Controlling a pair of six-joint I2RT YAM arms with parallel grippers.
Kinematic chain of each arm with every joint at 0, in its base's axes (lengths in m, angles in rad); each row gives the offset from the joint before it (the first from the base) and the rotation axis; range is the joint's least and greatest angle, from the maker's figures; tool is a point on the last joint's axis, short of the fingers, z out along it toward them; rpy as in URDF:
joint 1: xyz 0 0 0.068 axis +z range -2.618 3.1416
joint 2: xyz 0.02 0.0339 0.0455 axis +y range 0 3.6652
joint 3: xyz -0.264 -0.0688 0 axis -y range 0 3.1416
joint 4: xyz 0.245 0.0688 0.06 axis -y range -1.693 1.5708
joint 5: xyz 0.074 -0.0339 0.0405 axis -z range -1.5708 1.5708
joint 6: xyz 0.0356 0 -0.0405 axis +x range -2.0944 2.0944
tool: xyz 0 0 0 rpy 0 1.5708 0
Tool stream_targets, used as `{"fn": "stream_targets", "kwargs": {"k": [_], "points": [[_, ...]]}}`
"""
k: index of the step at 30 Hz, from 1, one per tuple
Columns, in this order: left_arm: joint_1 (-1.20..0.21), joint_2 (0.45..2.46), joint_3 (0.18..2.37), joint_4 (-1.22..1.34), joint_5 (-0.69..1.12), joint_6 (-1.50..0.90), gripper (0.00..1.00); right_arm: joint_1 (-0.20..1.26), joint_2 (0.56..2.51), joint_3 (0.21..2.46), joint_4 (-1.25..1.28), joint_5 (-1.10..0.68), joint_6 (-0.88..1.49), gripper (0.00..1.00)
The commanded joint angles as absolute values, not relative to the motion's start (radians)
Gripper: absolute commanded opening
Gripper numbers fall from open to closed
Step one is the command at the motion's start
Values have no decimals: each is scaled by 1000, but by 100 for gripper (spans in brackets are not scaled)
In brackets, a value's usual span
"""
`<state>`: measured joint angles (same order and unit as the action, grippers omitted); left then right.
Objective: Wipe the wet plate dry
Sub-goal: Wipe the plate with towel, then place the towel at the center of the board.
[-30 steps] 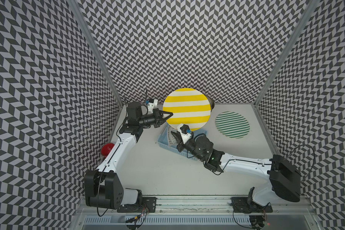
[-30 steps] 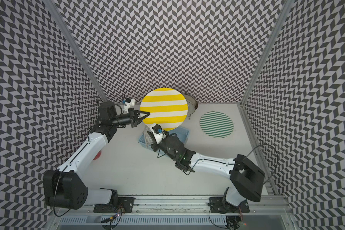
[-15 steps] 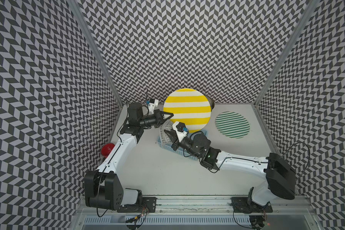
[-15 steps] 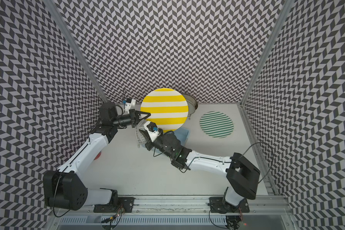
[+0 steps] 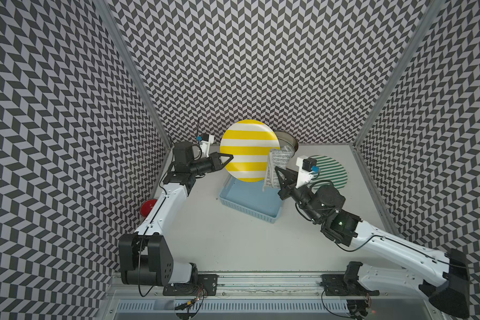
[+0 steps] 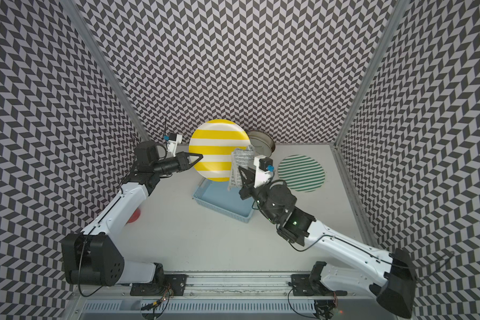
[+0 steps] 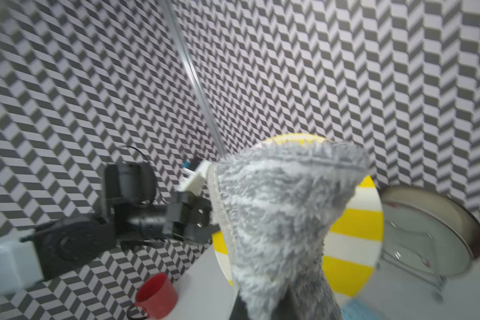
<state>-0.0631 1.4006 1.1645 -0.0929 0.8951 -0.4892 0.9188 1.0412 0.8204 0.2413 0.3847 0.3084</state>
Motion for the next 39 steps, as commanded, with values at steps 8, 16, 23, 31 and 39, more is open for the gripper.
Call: {"fn": "stream_targets", "kwargs": {"k": [8, 16, 23, 31, 39], "points": [[-68, 1384, 1222, -84, 939, -278, 0, 759, 814, 406, -174, 263, 736, 7], [-83, 1381, 1214, -141, 929, -207, 0, 759, 892, 421, -190, 219, 721, 56], [-89, 1368, 1215, -207, 953, -104, 0, 698, 852, 615, -349, 262, 581, 82], [-118, 1374, 1235, -349, 1146, 85, 0, 491, 809, 705, -191, -236, 455, 79], [-146, 1378, 1288, -631, 1377, 322, 0, 394, 852, 721, -30, -493, 454, 77]]}}
